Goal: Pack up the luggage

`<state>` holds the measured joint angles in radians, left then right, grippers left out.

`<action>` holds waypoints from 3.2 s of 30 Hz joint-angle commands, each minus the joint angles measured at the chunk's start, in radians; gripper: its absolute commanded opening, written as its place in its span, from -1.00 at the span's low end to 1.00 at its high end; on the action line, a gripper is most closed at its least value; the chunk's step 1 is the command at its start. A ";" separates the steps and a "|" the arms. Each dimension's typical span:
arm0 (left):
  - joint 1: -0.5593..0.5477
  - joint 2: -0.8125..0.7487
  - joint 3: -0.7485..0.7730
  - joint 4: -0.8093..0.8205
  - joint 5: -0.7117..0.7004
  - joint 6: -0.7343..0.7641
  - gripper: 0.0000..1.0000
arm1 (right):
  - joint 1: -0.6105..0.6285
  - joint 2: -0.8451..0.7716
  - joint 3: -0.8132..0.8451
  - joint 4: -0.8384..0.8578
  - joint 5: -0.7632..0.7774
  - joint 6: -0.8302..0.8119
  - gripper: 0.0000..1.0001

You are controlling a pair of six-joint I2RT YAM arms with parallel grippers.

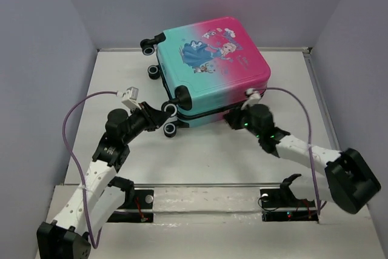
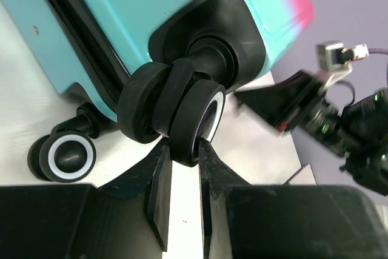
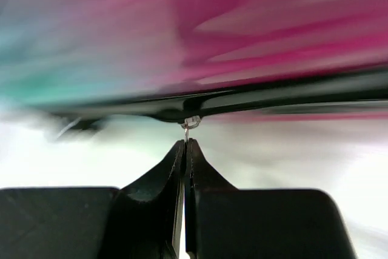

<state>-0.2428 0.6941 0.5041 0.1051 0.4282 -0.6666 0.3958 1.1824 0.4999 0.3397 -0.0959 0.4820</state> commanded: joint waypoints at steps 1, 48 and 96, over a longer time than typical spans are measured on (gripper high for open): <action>-0.171 0.045 0.045 0.194 -0.204 0.001 -0.88 | 0.513 0.139 0.060 0.131 0.181 0.063 -0.86; -0.610 0.378 0.174 0.528 -0.284 -0.105 -0.88 | 0.764 0.097 -0.098 0.357 0.346 0.208 -0.11; 0.105 0.834 0.849 -0.116 -0.375 0.541 0.93 | 0.535 0.089 0.275 -0.018 0.662 0.276 0.23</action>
<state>-0.1429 1.4982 1.2366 -0.0525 -0.0200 -0.2928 0.9718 1.2697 0.7723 0.1982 0.4870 0.7780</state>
